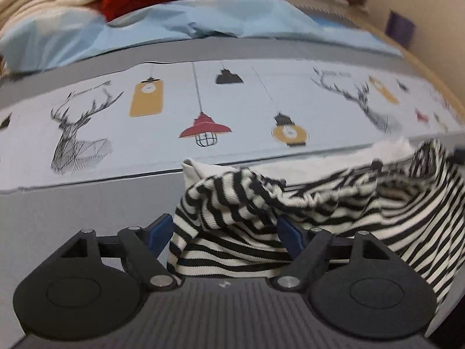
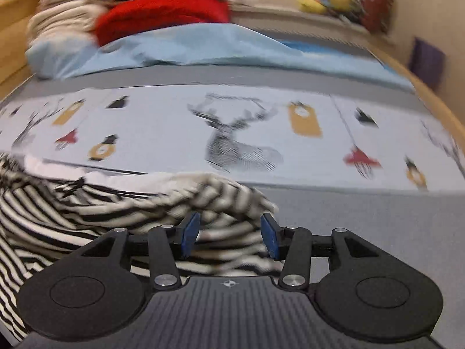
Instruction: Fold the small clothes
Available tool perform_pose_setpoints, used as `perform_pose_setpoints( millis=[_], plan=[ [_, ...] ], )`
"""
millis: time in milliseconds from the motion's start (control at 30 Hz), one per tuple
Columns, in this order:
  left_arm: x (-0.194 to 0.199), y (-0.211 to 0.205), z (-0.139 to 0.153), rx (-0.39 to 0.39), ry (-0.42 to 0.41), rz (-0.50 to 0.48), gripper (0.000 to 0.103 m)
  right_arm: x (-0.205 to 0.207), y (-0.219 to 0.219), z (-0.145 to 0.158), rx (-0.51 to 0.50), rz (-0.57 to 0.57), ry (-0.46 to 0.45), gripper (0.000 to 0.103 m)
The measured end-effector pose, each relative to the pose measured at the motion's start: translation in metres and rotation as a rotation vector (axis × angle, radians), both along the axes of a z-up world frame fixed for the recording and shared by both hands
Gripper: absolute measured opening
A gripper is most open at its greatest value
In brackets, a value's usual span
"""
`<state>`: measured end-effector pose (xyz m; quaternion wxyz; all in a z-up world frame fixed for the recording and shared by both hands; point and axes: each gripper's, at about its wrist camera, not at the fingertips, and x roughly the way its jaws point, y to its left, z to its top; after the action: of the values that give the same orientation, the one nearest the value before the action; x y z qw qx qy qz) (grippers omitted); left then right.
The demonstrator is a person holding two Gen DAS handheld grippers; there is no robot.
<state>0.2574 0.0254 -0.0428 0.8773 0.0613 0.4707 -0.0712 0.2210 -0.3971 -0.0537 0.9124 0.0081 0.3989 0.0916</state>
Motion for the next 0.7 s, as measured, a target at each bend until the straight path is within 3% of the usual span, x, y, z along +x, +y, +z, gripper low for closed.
perform_pose_setpoints(
  millis=[267, 400, 567, 633, 700],
  plan=[
    [0.020, -0.016, -0.019, 0.063, 0.010, -0.066, 0.083, 0.011, 0.069, 0.000, -0.088, 0.283, -0.043, 0.049],
    [0.029, -0.016, -0.022, 0.060, 0.010, -0.073, 0.083, 0.017, 0.084, -0.007, -0.121, 0.367, -0.024, 0.049],
    [0.036, -0.014, -0.022, 0.074, -0.021, -0.075, 0.083, 0.025, 0.074, 0.001, -0.087, 0.397, -0.028, 0.049],
    [0.040, -0.011, -0.022, 0.053, -0.017, -0.065, 0.077, 0.027, 0.063, 0.008, -0.048, 0.392, -0.048, 0.049],
    [0.044, -0.009, -0.023, 0.023, 0.001, -0.060, 0.063, 0.028, 0.051, 0.013, 0.015, 0.393, -0.061, 0.049]
  ],
)
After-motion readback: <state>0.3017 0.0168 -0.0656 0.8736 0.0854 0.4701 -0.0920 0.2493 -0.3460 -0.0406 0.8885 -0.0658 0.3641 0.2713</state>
